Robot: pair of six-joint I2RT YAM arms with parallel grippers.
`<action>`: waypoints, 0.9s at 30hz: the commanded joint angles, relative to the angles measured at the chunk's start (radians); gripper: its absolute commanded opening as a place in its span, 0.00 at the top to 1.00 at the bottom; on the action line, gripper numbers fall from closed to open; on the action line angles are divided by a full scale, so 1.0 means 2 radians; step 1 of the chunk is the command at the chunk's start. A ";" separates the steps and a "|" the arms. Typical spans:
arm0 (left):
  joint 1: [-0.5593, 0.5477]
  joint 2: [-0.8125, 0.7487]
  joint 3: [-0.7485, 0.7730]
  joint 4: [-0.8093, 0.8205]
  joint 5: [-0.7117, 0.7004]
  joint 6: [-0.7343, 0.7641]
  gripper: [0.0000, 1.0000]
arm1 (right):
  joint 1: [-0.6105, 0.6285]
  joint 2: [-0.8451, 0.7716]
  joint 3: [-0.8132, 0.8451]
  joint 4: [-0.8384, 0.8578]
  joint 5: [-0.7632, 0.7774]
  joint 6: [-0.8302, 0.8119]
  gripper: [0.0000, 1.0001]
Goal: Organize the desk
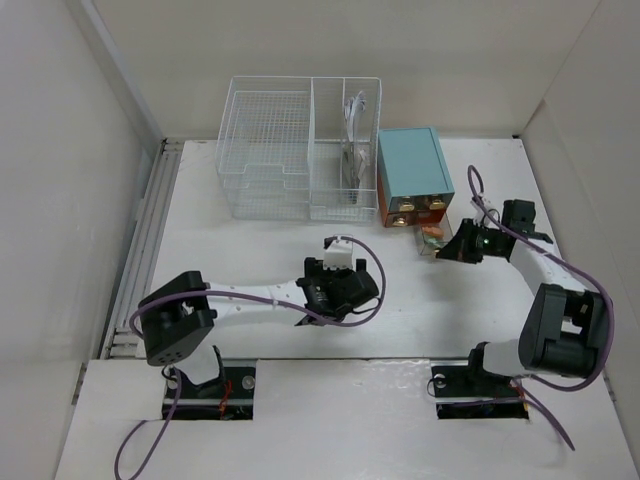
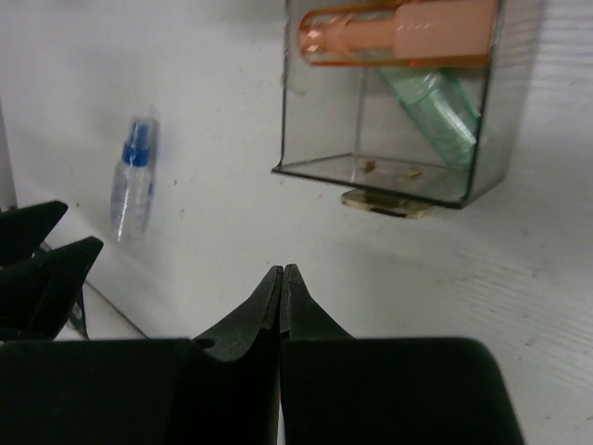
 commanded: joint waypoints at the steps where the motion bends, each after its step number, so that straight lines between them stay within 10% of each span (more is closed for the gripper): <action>1: 0.012 0.003 0.013 -0.016 -0.003 0.009 0.20 | -0.001 0.000 -0.001 0.087 0.047 0.072 1.00; 11: 0.049 0.058 0.023 0.002 0.057 0.052 0.51 | 0.009 0.044 0.004 0.121 0.071 0.122 1.00; 27: 0.049 0.097 0.047 -0.011 0.090 0.085 0.51 | 0.018 0.044 -0.009 0.140 0.081 0.143 1.00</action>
